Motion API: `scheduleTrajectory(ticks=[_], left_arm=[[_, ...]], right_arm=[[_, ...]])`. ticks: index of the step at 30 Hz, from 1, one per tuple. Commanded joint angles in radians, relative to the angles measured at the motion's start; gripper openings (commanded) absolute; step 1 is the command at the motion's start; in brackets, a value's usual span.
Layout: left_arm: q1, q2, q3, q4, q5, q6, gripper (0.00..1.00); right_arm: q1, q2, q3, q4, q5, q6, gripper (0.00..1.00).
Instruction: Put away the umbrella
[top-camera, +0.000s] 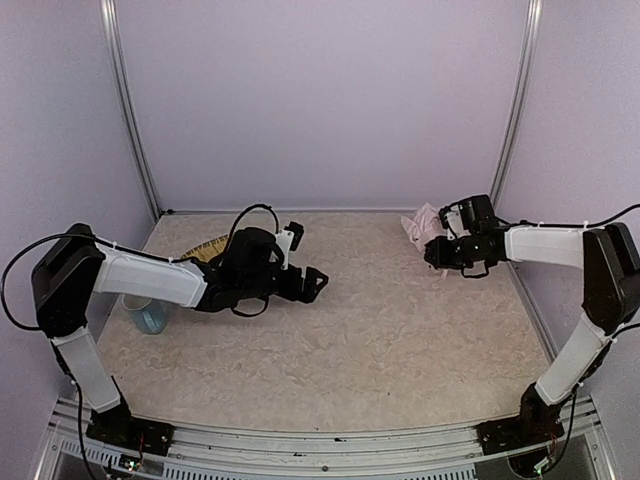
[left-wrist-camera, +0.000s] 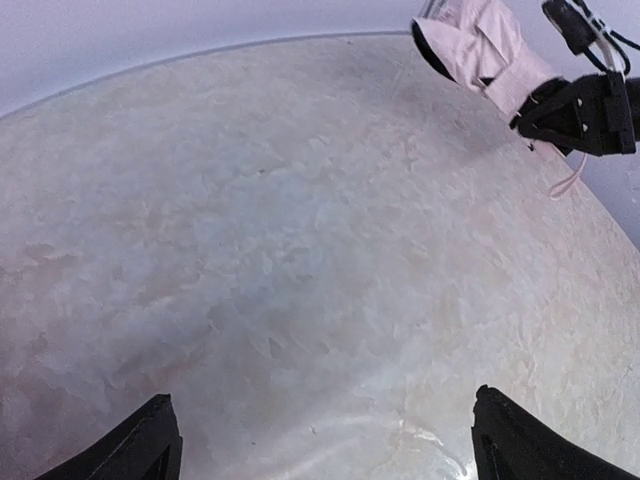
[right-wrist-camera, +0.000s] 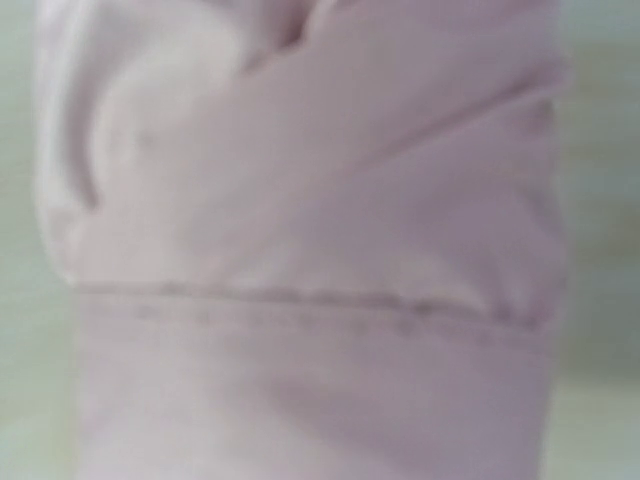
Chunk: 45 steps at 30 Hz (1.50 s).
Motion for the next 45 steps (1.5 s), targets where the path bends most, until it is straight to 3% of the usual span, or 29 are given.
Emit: scheduleTrajectory(ticks=[1,5,9,10,11,12,13,14,20,26,30,37,45], left_arm=[[0.009,-0.023,0.083,-0.101,-0.145,0.061,0.99],[0.013,-0.009,0.122,-0.162,-0.188,0.056,0.99],[0.016,-0.023,0.105,-0.152,-0.179,0.052,0.99],[0.018,-0.030,0.104,-0.150,-0.180,0.054,0.99],[0.020,-0.033,0.103,-0.149,-0.179,0.056,0.99],[0.023,-0.040,0.106,-0.152,-0.179,0.062,0.99],[0.026,-0.046,0.111,-0.154,-0.185,0.069,0.99],[0.030,-0.052,0.118,-0.162,-0.193,0.075,0.99],[0.096,-0.123,0.252,-0.281,-0.218,0.113,0.99],[0.215,-0.228,0.373,-0.445,-0.390,0.122,0.99],[0.375,-0.361,0.291,-0.486,-0.365,0.076,0.99],[0.607,-0.605,0.040,-0.449,-0.396,0.023,0.99],[0.670,-0.722,-0.188,-0.347,-0.444,-0.027,0.99]], right_arm=[[-0.153,0.018,0.023,-0.141,0.334,-0.113,0.00],[-0.199,0.105,0.067,-0.148,0.363,-0.135,0.00],[-0.198,0.135,0.039,-0.118,0.292,-0.136,0.03],[-0.197,0.139,0.028,-0.117,0.274,-0.143,0.14],[-0.197,0.142,0.019,-0.120,0.256,-0.154,0.34],[-0.197,0.139,0.010,-0.125,0.242,-0.167,0.55],[-0.197,0.131,0.005,-0.136,0.228,-0.181,0.88],[-0.197,0.114,0.005,-0.151,0.216,-0.195,0.98],[-0.188,-0.145,0.052,-0.285,0.231,-0.268,1.00],[-0.188,-0.434,-0.072,-0.164,0.161,-0.295,1.00],[-0.190,-0.612,-0.272,0.030,0.042,-0.268,1.00],[-0.192,-0.806,-0.557,0.275,0.052,-0.177,1.00],[-0.192,-0.942,-0.734,0.455,0.070,-0.147,1.00]])
